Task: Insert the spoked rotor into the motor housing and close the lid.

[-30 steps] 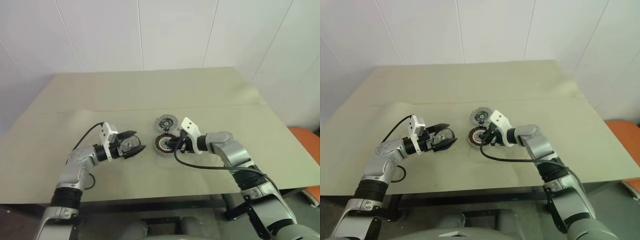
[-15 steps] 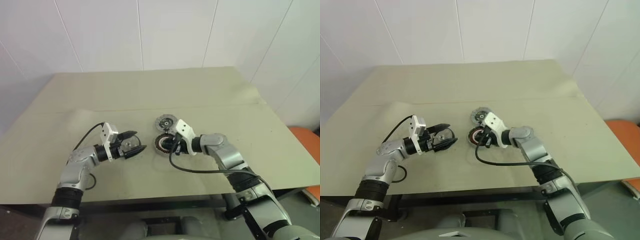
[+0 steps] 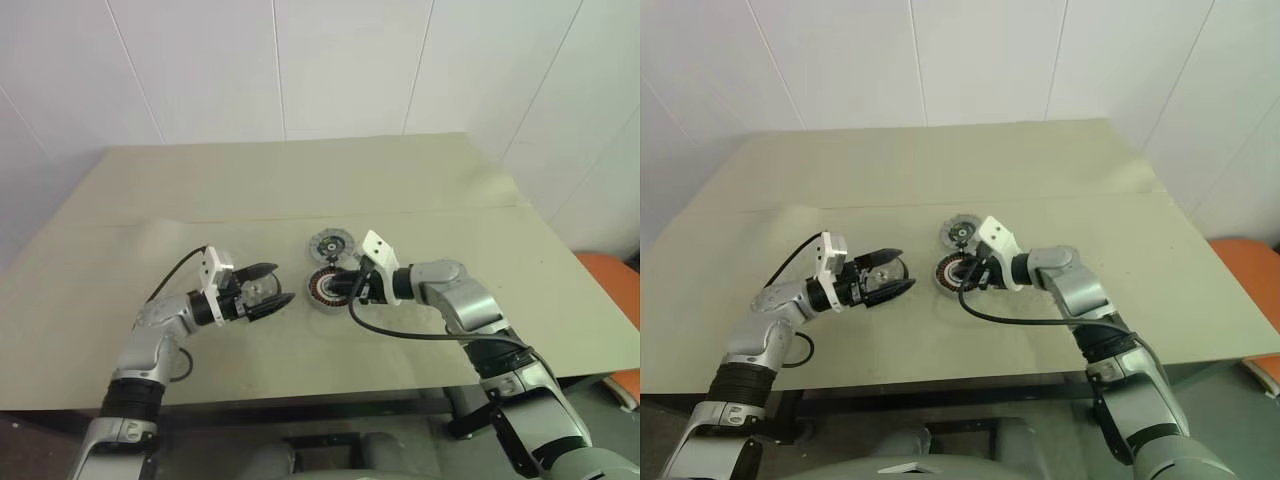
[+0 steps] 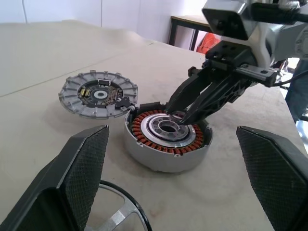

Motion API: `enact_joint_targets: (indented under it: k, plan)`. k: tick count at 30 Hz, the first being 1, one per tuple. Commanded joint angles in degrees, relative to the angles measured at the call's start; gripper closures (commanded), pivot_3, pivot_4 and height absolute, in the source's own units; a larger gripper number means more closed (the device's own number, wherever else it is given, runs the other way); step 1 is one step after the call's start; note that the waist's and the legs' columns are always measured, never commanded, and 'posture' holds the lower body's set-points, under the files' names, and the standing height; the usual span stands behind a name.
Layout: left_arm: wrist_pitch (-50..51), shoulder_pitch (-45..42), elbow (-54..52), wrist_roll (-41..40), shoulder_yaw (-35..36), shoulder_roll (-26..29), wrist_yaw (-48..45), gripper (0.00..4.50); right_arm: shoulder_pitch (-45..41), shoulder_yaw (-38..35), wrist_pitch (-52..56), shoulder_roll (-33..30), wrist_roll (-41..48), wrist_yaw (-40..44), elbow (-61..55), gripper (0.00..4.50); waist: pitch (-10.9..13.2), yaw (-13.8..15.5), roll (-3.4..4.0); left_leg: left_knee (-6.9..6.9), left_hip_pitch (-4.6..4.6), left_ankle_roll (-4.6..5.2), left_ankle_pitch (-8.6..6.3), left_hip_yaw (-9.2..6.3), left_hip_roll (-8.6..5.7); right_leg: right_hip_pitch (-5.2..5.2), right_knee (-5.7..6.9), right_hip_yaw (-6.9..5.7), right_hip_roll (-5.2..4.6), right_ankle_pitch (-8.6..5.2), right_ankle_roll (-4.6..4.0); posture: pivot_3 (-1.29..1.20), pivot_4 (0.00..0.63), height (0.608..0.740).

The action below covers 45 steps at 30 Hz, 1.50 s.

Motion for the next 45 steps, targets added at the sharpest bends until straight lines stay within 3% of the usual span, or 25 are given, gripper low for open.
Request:
enact_joint_targets:
  k: [1, 27, 45]
  plan:
    - [-1.22, 0.24, -2.99, 0.75, -0.12, 1.19, -0.54, 0.00, -1.50, 0.44, -1.34, 0.19, -1.28, -1.12, 0.32, 3.82, 0.00, 0.00, 0.00, 0.00, 0.00, 0.00, 0.00, 0.00, 0.00, 0.00, 0.00, 0.00, 0.00, 0.00, 0.00, 0.00, 0.000, 0.740]
    - [-3.87, 1.53, 3.95, 2.38, -0.22, 0.02, -0.91, 0.00, -0.93, 0.62, -0.46, 1.92, -1.15, -3.06, 3.17, 3.82, 0.00, -0.02, 0.00, 0.00, 0.04, 0.00, 0.00, 0.00, 0.00, 0.03, 0.01, 0.00, 0.01, 0.00, 0.00, 0.00, 0.000, 0.740]
    - [-3.26, 1.03, 3.28, 2.26, -0.38, 0.14, -0.55, 0.00, -1.10, 0.43, -0.33, 3.12, -0.82, -3.53, 3.06, 3.82, 0.00, -0.11, 0.00, 0.00, 0.05, 0.00, 0.00, 0.00, 0.01, 0.03, 0.02, 0.00, 0.01, 0.00, 0.00, 0.00, 0.000, 0.740]
